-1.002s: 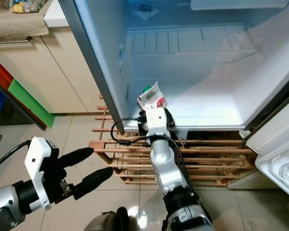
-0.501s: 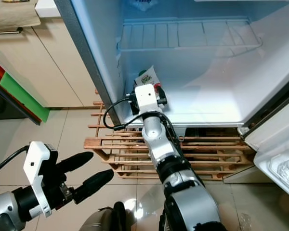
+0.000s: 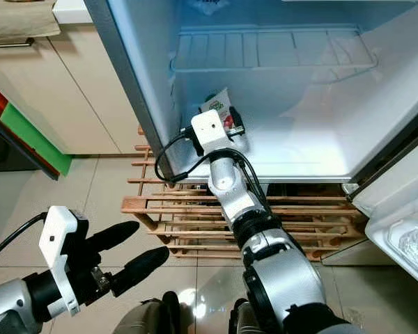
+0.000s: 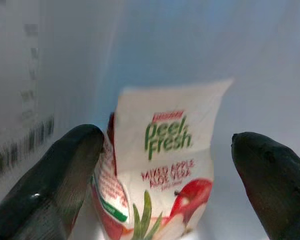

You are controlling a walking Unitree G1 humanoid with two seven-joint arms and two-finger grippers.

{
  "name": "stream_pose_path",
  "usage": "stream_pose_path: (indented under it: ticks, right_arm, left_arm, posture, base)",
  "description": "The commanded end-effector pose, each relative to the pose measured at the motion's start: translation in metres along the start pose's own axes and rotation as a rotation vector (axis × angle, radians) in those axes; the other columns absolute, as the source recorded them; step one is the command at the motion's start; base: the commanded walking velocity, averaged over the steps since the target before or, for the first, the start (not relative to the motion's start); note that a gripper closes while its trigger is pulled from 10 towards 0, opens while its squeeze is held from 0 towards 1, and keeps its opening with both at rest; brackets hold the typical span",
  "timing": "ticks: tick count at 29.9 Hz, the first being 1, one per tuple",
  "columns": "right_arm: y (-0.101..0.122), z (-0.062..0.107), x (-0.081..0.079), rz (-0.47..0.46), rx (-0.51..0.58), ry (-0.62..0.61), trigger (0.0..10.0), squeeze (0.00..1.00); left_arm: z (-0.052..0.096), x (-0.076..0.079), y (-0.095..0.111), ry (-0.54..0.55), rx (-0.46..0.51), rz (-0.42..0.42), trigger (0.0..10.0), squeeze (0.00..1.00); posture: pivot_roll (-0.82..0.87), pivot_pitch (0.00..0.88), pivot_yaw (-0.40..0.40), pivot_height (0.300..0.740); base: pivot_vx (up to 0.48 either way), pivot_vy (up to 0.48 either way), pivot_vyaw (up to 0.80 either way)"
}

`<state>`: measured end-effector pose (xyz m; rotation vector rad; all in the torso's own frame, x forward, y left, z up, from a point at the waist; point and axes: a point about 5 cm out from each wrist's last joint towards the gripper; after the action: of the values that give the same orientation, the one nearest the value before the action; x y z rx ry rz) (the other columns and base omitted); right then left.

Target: Restocking fridge

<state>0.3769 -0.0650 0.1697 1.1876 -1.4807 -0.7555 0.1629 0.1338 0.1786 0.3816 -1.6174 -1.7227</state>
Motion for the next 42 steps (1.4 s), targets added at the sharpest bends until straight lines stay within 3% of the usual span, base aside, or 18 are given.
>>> stream_pose_path:
  ticks: [1,4,7,11,18,24,34,42]
  right_arm:
    - [0.002,0.006,-0.001,-0.023,0.031,0.011,10.0,0.00]
    - [-0.006,0.025,0.008,-0.060,0.016,-0.026,10.0,0.00]
    - [-0.009,0.031,0.011,-0.062,0.003,-0.041,10.0,0.00]
    - [-0.021,0.058,0.029,-0.064,-0.068,-0.151,10.0,0.00]
    - [-0.044,0.046,0.031,-0.034,-0.192,-0.214,10.0,0.00]
    - [-0.036,0.035,0.019,-0.041,-0.208,-0.184,10.0,0.00]
    - [-0.017,0.021,-0.021,-0.118,-0.219,-0.096,10.0,0.00]
    - [-0.013,0.012,-0.033,-0.125,-0.240,-0.066,10.0,0.00]
  left_arm:
    - [-0.001,0.000,-0.004,0.005,-0.012,0.011,10.0,0.00]
    - [-0.004,-0.001,-0.005,0.001,-0.010,0.015,10.0,0.00]
    - [-0.005,-0.002,-0.005,0.001,-0.010,0.015,10.0,0.00]
    - [-0.007,-0.005,-0.005,0.009,-0.003,0.015,10.0,0.00]
    - [-0.010,-0.007,-0.005,0.011,0.000,0.011,10.0,0.00]
    - [-0.009,-0.008,-0.005,0.022,0.004,0.008,10.0,0.00]
    - [-0.007,-0.007,-0.004,0.030,-0.001,-0.005,10.0,0.00]
    - [-0.008,-0.007,-0.005,0.027,-0.003,-0.001,10.0,0.00]
  posture:
    - [0.13,0.273,0.081,0.740]
    - [0.11,0.270,0.077,0.740]
    - [0.10,0.270,0.076,0.740]
    - [0.09,0.268,0.077,0.740]
    - [0.10,0.269,0.085,0.740]
    - [0.11,0.271,0.085,0.740]
    - [0.12,0.275,0.083,0.740]
    - [0.11,0.279,0.082,0.740]
  base:
    - [0.000,0.000,0.00]
    - [0.000,0.000,0.00]
    - [0.000,0.000,0.00]
    - [0.000,0.000,0.00]
    - [0.000,0.000,0.00]
    - [0.000,0.000,0.00]
    - [0.000,0.000,0.00]
    - [0.000,0.000,0.00]
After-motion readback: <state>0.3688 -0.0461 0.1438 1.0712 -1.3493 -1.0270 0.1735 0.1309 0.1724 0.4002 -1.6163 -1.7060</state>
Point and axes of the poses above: a point about 5 cm out from each wrist's last joint towards the gripper, its own z axis pointing back from the gripper into the wrist, its own y axis along the axis of the wrist's last joint, x = y × z, and after that the axes turned 1 degree about -z, right-handed
